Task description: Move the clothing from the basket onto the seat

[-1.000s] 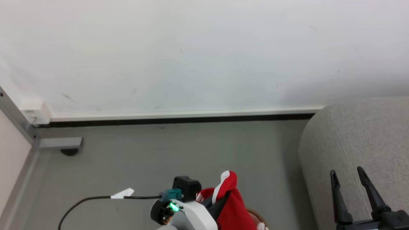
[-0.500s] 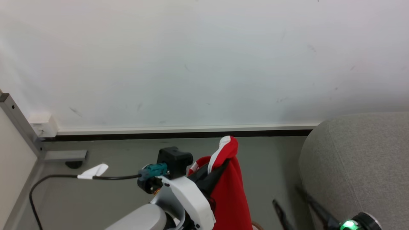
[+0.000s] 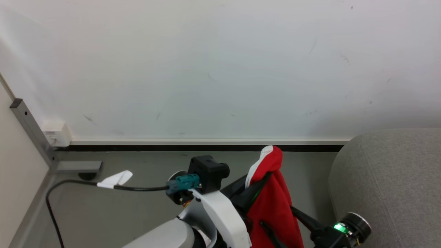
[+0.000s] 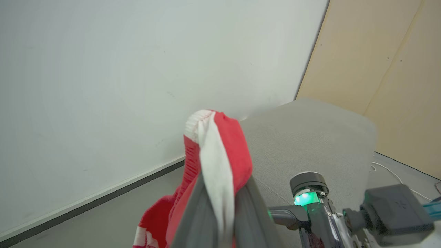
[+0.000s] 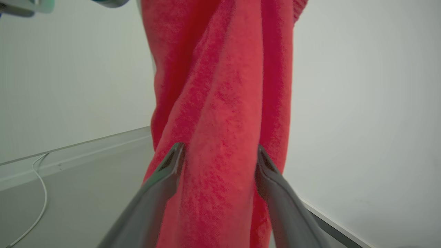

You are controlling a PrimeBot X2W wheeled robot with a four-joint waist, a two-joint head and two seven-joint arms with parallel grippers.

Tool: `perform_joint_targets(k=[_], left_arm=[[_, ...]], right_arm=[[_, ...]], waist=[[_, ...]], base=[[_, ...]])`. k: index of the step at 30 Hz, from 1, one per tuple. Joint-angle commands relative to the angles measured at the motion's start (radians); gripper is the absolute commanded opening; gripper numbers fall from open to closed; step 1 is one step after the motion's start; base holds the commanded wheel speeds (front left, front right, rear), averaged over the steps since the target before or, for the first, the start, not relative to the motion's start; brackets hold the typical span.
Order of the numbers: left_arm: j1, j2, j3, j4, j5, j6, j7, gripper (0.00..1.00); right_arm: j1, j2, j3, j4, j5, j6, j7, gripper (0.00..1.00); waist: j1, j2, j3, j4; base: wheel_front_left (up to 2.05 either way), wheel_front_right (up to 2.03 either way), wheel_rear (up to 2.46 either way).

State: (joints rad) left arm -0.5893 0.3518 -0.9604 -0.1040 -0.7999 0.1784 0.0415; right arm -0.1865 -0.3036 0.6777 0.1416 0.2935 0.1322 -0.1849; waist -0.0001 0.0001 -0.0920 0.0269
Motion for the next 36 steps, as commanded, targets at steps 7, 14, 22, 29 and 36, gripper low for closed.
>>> perform_joint_targets(k=[7, 14, 22, 29, 36], left_arm=[[0.001, -0.015, -0.022, -0.008, 0.016, 0.005, 0.012, 0.00], [0.021, -0.008, -0.016, 0.017, 0.010, 0.020, 0.002, 0.50], [0.042, -0.001, -0.019, 0.019, 0.000, 0.029, -0.001, 1.00], [0.047, 0.005, -0.021, 0.017, -0.002, 0.033, 0.000, 1.00], [0.056, 0.010, -0.025, 0.016, -0.003, 0.040, 0.000, 1.00]], right_arm=[[-0.138, 0.169, 0.053, 0.257, 0.049, -0.003, -0.051, 0.00], [-0.162, 0.200, 0.033, 0.321, 0.062, -0.003, -0.077, 0.00], [-0.133, 0.181, -0.034, 0.283, 0.054, -0.003, -0.081, 0.00], [-0.109, 0.156, -0.084, 0.249, 0.036, -0.003, -0.081, 0.00], [-0.090, 0.141, -0.142, 0.206, 0.025, -0.003, -0.081, 0.00]], waist=[[0.0001, -0.0001, -0.005, 0.018], [0.0001, -0.0001, -0.004, 0.030], [0.0001, -0.0001, -0.003, 0.024], [0.0001, -0.0001, -0.002, 0.014], [0.0001, -0.0001, 0.005, -0.022]], base=[[0.00, 0.00, 0.00], [0.00, 0.00, 0.00], [0.00, 0.00, 0.00], [0.00, 0.00, 0.00], [0.00, 0.00, 0.00]])
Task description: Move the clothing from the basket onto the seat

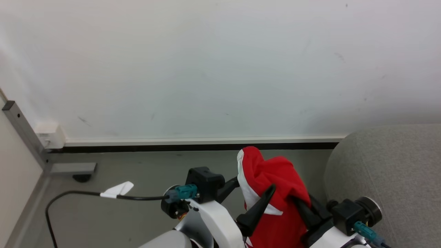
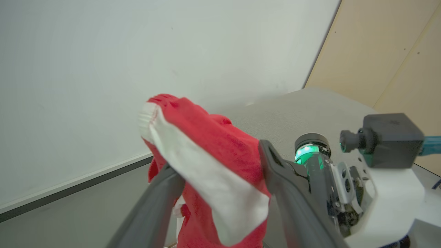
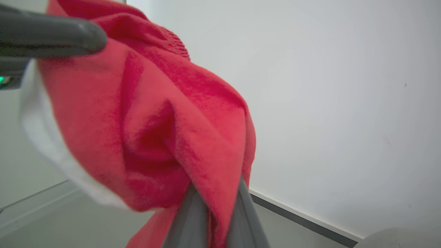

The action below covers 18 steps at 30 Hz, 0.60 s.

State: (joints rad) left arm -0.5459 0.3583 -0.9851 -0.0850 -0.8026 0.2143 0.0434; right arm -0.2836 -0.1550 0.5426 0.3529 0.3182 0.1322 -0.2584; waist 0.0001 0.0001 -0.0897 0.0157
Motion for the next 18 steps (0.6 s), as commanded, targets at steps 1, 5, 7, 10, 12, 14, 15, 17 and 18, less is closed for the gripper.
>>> perform_joint_targets(k=[1, 5, 7, 10, 12, 14, 15, 17, 18], left_arm=[[0.015, 0.004, 0.000, -0.004, 0.000, 0.004, -0.004, 1.00], [0.025, 0.004, -0.008, -0.008, 0.004, -0.002, -0.018, 1.00], [0.033, 0.001, -0.014, -0.007, 0.010, -0.003, -0.027, 1.00], [0.044, -0.012, -0.028, -0.001, 0.018, -0.008, -0.042, 1.00], [0.047, -0.019, -0.039, 0.004, 0.025, -0.012, -0.052, 1.00], [0.054, -0.023, -0.048, 0.012, 0.025, -0.016, -0.059, 1.00], [0.055, -0.030, -0.053, 0.016, 0.027, -0.018, -0.063, 1.00], [0.052, -0.038, -0.062, 0.027, 0.035, -0.022, -0.069, 1.00], [0.048, -0.042, -0.067, 0.032, 0.041, -0.025, -0.073, 1.00]], right_arm=[[0.012, -0.012, -0.017, -0.015, -0.003, -0.003, -0.007, 0.00], [0.018, -0.035, -0.064, -0.048, -0.008, -0.003, -0.005, 0.00], [0.014, -0.043, -0.083, -0.067, -0.006, -0.003, -0.005, 0.00], [0.010, -0.068, -0.116, -0.098, -0.002, -0.003, -0.005, 0.00], [0.010, -0.085, -0.137, -0.122, -0.002, -0.003, -0.005, 0.00], [0.009, -0.101, -0.160, -0.142, -0.009, -0.003, -0.001, 0.00], [0.014, -0.110, -0.175, -0.152, -0.009, -0.003, 0.000, 0.00], [0.027, -0.123, -0.200, -0.175, -0.005, -0.003, 0.010, 0.00], [0.033, -0.127, -0.215, -0.187, -0.002, -0.003, 0.013, 0.00]], waist=[[-0.0001, -0.0001, 0.005, -0.021], [-0.0001, -0.0001, 0.015, -0.084], [-0.0001, -0.0001, 0.023, -0.127], [-0.0001, -0.0001, 0.036, -0.198], [-0.0001, -0.0001, 0.049, -0.246], [-0.0001, -0.0001, 0.061, -0.295], [-0.0001, -0.0001, 0.066, -0.315], [-0.0001, -0.0001, 0.076, -0.354], [-0.0001, -0.0001, 0.081, -0.372]], base=[[0.00, 0.00, 0.00], [0.00, 0.00, 0.00], [0.00, 0.00, 0.00], [0.00, 0.00, 0.00], [0.00, 0.00, 0.00], [0.00, 0.00, 0.00], [0.00, 0.00, 0.00], [0.00, 0.00, 0.00], [0.00, 0.00, 0.00]])
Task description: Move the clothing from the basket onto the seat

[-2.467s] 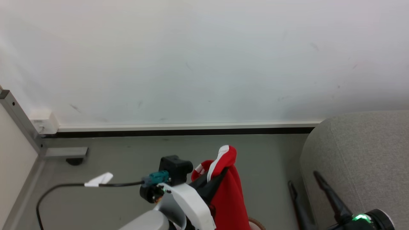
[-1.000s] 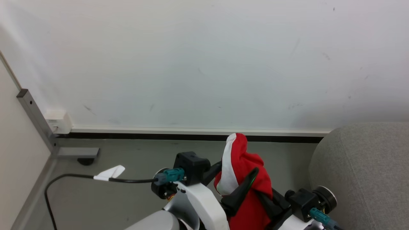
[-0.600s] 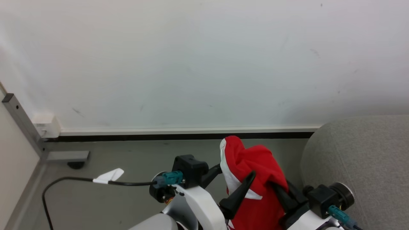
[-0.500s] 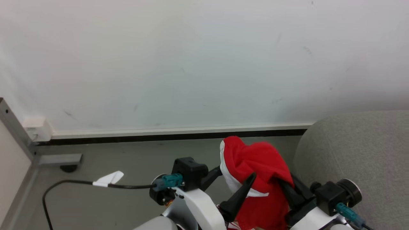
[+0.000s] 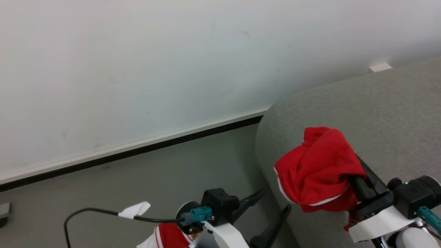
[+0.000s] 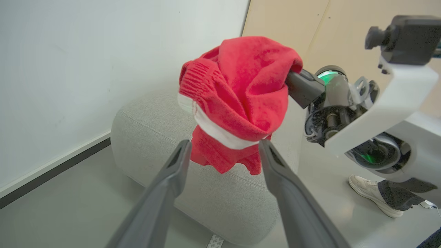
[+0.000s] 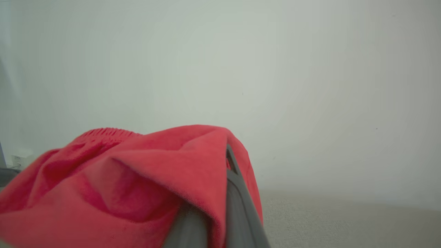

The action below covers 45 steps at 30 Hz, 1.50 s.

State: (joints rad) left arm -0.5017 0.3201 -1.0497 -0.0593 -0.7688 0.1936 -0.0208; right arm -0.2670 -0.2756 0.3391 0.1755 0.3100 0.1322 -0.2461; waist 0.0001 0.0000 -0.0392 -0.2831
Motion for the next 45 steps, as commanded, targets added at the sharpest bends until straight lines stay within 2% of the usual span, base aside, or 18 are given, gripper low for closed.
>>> perform_joint_targets(k=[1, 6, 10, 15, 20, 26, 31, 35, 41, 42, 44, 45], left_arm=[[0.002, -0.007, -0.005, 0.008, 0.010, -0.005, -0.010, 1.00], [-0.013, -0.017, -0.012, 0.016, 0.027, -0.007, -0.023, 1.00], [-0.039, -0.013, -0.024, 0.013, 0.056, -0.009, -0.016, 1.00], [-0.112, 0.008, -0.036, -0.018, 0.092, -0.024, 0.026, 1.00], [-0.218, 0.029, -0.047, -0.036, 0.156, -0.054, 0.067, 1.00], [-0.319, 0.035, -0.030, -0.049, 0.197, -0.069, 0.082, 1.00], [-0.358, 0.037, -0.005, -0.052, 0.207, -0.066, 0.073, 1.00], [-0.341, 0.048, 0.012, -0.037, 0.198, -0.053, 0.050, 1.00], [-0.305, 0.063, 0.025, -0.013, 0.174, -0.043, 0.020, 1.00], [-0.298, 0.065, 0.027, -0.008, 0.170, -0.042, 0.016, 1.00], [-0.287, 0.069, 0.028, 0.004, 0.160, -0.041, 0.007, 1.00], [-0.281, 0.070, 0.030, 0.008, 0.157, -0.040, 0.001, 1.00]], right_arm=[[0.020, -0.011, -0.022, -0.021, 0.008, -0.003, 0.006, 0.00], [0.056, -0.026, -0.102, -0.072, 0.010, -0.003, 0.031, 0.00], [0.059, 0.001, -0.194, -0.103, -0.017, -0.003, 0.053, 0.00], [-0.028, 0.062, -0.340, -0.125, -0.047, -0.003, 0.077, 0.00], [-0.220, 0.082, -0.501, -0.080, -0.106, -0.003, 0.112, 0.00], [-0.522, 0.032, -0.657, 0.018, -0.214, -0.003, 0.156, 0.00], [-0.719, -0.047, -0.794, 0.147, -0.307, -0.003, 0.185, 0.00], [-0.777, -0.092, -0.909, 0.272, -0.428, -0.003, 0.183, 0.00], [-0.752, -0.050, -1.127, 0.449, -0.596, -0.003, 0.172, 0.00], [-0.746, -0.040, -1.154, 0.472, -0.622, -0.003, 0.166, 0.03], [-0.741, -0.027, -1.199, 0.502, -0.667, -0.003, 0.139, 0.46], [-0.740, -0.015, -1.215, 0.524, -0.682, -0.003, 0.130, 0.83]], waist=[[-0.0001, 0.0000, 0.036, -0.091], [-0.0001, 0.0000, 0.064, -0.141], [-0.0001, 0.0000, 0.116, -0.141], [-0.0001, 0.0000, 0.270, -0.089], [-0.0001, 0.0000, 0.439, -0.002], [-0.0001, 0.0000, 0.601, 0.091], [-0.0001, 0.0000, 0.684, 0.152], [-0.0001, 0.0000, 0.714, 0.186], [-0.0001, 0.0000, 0.713, 0.216], [-0.0001, 0.0000, 0.708, 0.218], [-0.0001, 0.0000, 0.690, 0.217], [-0.0001, 0.0000, 0.680, 0.215]], base=[[0.00, 0.00, 0.00], [0.00, 0.00, 0.00], [0.00, 0.00, 0.00], [0.00, 0.00, 0.00], [0.00, 0.00, 0.00], [0.00, 0.00, 0.00], [0.00, 0.00, 0.00], [0.00, 0.00, 0.00], [0.00, 0.00, 0.00], [0.00, 0.00, 0.00], [0.00, 0.00, 0.00], [0.00, 0.00, 0.00]])
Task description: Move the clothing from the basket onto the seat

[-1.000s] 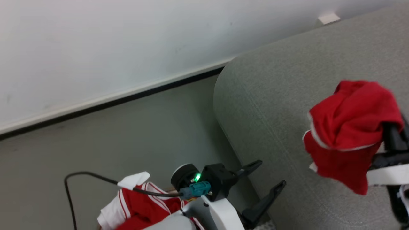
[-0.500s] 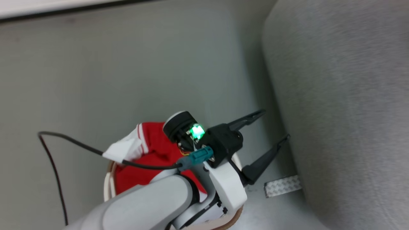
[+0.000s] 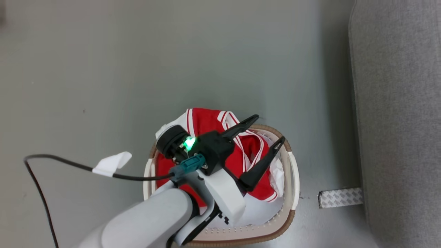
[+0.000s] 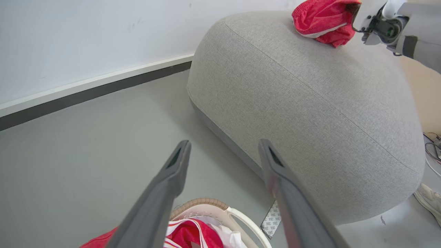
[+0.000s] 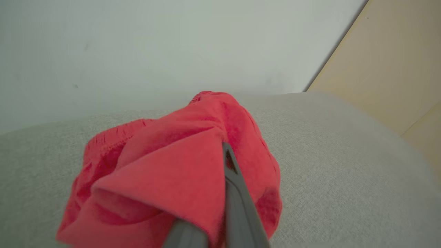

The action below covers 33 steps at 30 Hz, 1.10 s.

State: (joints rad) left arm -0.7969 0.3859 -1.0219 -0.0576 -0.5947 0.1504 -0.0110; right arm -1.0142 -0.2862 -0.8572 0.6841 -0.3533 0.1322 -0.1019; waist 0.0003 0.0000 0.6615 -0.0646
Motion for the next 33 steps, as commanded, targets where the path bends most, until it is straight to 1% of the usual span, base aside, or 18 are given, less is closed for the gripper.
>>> perform_joint_targets(k=[1, 3, 8, 10, 13, 16, 20, 23, 27, 31, 33], left_arm=[[0.019, 0.006, 0.004, 0.012, -0.021, 0.004, -0.012, 1.00], [0.025, 0.008, 0.005, 0.018, -0.024, 0.005, -0.018, 1.00], [0.066, 0.015, 0.020, 0.049, -0.048, 0.012, -0.050, 1.00], [0.087, 0.021, 0.029, 0.064, -0.063, 0.016, -0.064, 1.00], [0.136, 0.030, 0.045, 0.084, -0.093, 0.030, -0.099, 1.00], [0.192, 0.041, 0.077, 0.099, -0.122, 0.055, -0.143, 1.00], [0.273, 0.059, 0.128, 0.110, -0.154, 0.092, -0.208, 1.00], [0.327, 0.067, 0.166, 0.116, -0.156, 0.119, -0.237, 1.00], [0.402, 0.057, 0.226, 0.128, -0.138, 0.141, -0.253, 1.00], [0.501, 0.033, 0.318, 0.118, -0.086, 0.151, -0.253, 1.00], [0.560, 0.019, 0.365, 0.116, -0.048, 0.144, -0.253, 1.00]], right_arm=[[0.010, 0.012, -0.027, 0.041, -0.029, -0.003, -0.023, 1.00], [0.011, 0.022, -0.028, 0.062, -0.040, -0.003, -0.032, 1.00], [0.066, 0.045, 0.024, 0.134, -0.071, -0.003, -0.107, 1.00], [0.104, 0.063, 0.052, 0.124, -0.072, -0.003, -0.131, 1.00], [0.174, 0.115, 0.107, 0.081, -0.038, -0.003, -0.153, 1.00], [0.257, 0.171, 0.188, -0.002, 0.027, -0.003, -0.161, 1.00], [0.404, 0.221, 0.328, -0.152, 0.131, -0.003, -0.162, 1.00], [0.519, 0.231, 0.418, -0.267, 0.197, -0.003, -0.161, 1.00], [0.668, 0.238, 0.493, -0.398, 0.256, -0.003, -0.161, 1.00], [0.803, 0.238, 0.571, -0.472, 0.341, -0.003, -0.160, 1.00], [0.867, 0.236, 0.608, -0.493, 0.347, -0.003, -0.160, 1.00]], waist=[[-0.0003, 0.0000, -0.033, -0.006], [-0.0003, 0.0000, -0.046, -0.010], [-0.0003, 0.0000, -0.138, -0.031], [-0.0003, 0.0000, -0.180, -0.036], [-0.0003, 0.0000, -0.257, -0.043], [-0.0003, 0.0000, -0.332, -0.053], [-0.0003, 0.0000, -0.420, -0.057], [-0.0003, 0.0000, -0.477, -0.041], [-0.0003, 0.0000, -0.553, 0.001], [-0.0003, 0.0000, -0.625, 0.043], [-0.0003, 0.0000, -0.657, 0.059]], base=[[0.00, 0.00, 0.00], [0.00, 0.00, 0.00], [0.00, 0.00, 0.00], [0.00, 0.00, 0.00], [0.00, 0.00, 0.00], [0.00, 0.00, 0.00], [0.00, 0.00, 0.00], [0.00, 0.00, 0.00], [0.00, 0.00, 0.00], [0.00, 0.00, 0.00], [0.00, 0.00, 0.00]])
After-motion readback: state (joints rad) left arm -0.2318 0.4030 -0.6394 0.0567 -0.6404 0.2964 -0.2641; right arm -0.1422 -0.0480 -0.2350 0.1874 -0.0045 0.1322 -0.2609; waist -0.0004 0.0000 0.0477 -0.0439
